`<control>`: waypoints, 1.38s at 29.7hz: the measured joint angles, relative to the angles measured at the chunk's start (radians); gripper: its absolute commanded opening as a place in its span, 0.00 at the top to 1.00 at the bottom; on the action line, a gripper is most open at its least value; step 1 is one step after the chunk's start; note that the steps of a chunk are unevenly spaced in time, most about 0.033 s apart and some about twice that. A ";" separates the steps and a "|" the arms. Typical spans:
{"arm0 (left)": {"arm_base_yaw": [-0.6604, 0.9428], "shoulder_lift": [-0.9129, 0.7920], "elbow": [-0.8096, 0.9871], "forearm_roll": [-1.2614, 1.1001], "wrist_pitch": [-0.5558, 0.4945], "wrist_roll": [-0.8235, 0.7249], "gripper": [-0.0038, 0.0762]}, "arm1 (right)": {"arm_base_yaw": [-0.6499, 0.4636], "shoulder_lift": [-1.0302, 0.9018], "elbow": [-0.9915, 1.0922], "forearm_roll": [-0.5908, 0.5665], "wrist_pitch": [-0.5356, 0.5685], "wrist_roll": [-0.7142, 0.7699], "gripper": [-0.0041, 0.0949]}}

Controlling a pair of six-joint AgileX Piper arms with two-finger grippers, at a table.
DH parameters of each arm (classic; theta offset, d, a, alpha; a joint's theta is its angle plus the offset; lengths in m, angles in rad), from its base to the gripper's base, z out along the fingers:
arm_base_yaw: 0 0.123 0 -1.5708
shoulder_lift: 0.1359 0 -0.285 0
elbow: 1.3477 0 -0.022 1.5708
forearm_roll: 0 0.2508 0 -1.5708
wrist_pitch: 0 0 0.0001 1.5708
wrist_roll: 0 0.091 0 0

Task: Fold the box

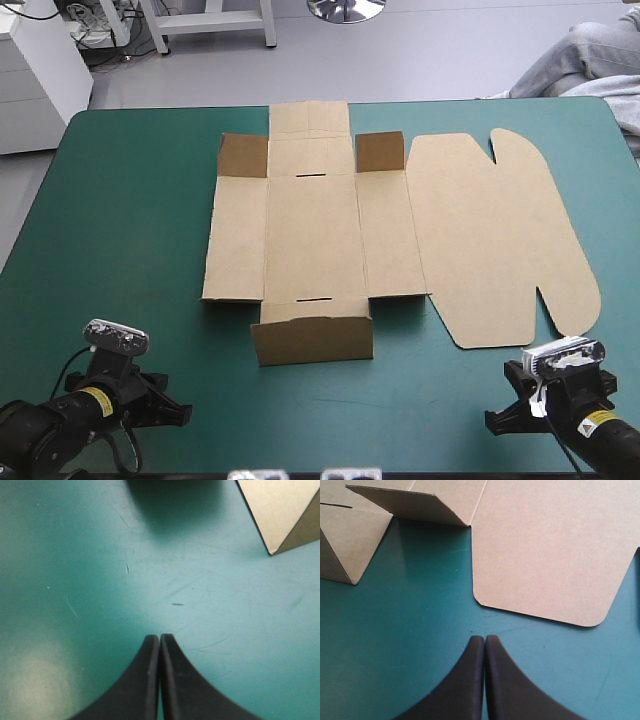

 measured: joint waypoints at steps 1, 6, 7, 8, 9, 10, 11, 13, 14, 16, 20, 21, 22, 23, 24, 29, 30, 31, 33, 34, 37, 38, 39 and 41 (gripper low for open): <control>0.000 0.000 0.000 0.000 0.000 0.000 0.96 | 0.000 0.000 0.000 0.000 0.000 0.000 0.97; 0.000 0.000 0.000 0.000 0.000 0.000 0.96 | 0.000 0.000 0.000 0.000 0.000 0.000 0.97; 0.000 0.000 0.000 0.000 0.000 0.000 0.96 | 0.000 0.000 0.000 0.000 0.000 0.000 0.97; 0.000 0.000 0.000 0.000 0.000 0.000 0.96 | 0.000 0.000 0.000 0.000 0.000 0.000 0.97; 0.000 0.000 0.000 0.000 0.000 0.000 0.96 | 0.000 0.000 0.000 0.000 0.000 0.000 0.97; 0.000 0.000 0.000 0.000 0.000 0.000 0.96 | 0.000 0.000 0.000 0.000 0.000 0.000 0.97; 0.000 0.000 0.000 0.000 0.000 0.000 0.96 | 0.000 0.000 0.000 0.000 0.000 0.000 0.97; 0.000 0.000 0.000 0.000 0.000 0.000 0.96 | 0.000 0.000 0.000 0.000 0.000 0.000 0.97; 0.000 0.000 0.000 0.000 0.000 0.000 0.96 | 0.000 0.000 0.000 0.000 0.000 0.000 0.97; 0.000 0.000 0.000 -0.009 0.000 0.000 0.96 | 0.000 0.000 0.000 0.000 0.000 0.000 0.97; 0.000 0.000 0.000 -0.015 0.000 0.000 0.96 | 0.000 0.000 0.000 0.000 0.000 0.000 0.97; 0.000 0.000 -0.001 -0.018 0.001 0.000 0.96 | 0.000 0.000 0.000 0.000 0.000 0.000 0.97; 0.000 0.000 -0.005 -0.020 0.006 0.000 0.96 | 0.000 0.000 0.000 0.000 0.000 0.000 0.97; 0.000 0.000 -0.015 -0.021 0.015 0.000 0.96 | 0.000 0.000 0.000 0.000 0.000 0.000 0.97; 0.000 0.000 -0.032 -0.021 0.025 0.001 0.96 | 0.000 0.000 0.000 0.000 0.000 0.000 0.97; 0.000 0.008 -0.169 -0.022 0.024 0.028 0.96 | 0.000 0.000 0.000 0.000 0.000 0.000 0.97; 0.000 0.018 -0.207 -0.022 0.019 0.028 0.96 | 0.000 0.000 0.000 0.000 0.000 0.000 0.97; 0.000 0.032 -0.247 -0.022 0.018 0.028 0.96 | 0.000 0.000 0.000 0.000 0.000 0.000 0.97; 0.000 0.075 -0.325 -0.022 0.019 0.028 0.96 | 0.000 0.000 0.000 0.000 0.000 0.000 0.97; 0.000 0.098 -0.356 -0.022 0.020 0.029 0.96 | 0.000 0.000 0.000 0.000 0.000 0.000 0.97; 0.000 0.203 -0.456 -0.021 0.024 0.062 0.95 | 0.000 0.000 0.000 0.000 0.000 0.000 0.97; 0.000 0.236 -0.481 -0.021 0.025 0.078 0.95 | 0.000 0.000 0.000 0.000 0.000 0.000 0.97; 0.000 0.290 -0.517 -0.021 0.026 0.100 0.95 | 0.000 0.000 0.000 0.000 0.000 0.000 0.97; 0.000 0.365 -0.565 -0.021 0.026 0.118 0.95 | 0.000 0.000 0.000 0.000 0.000 0.000 0.97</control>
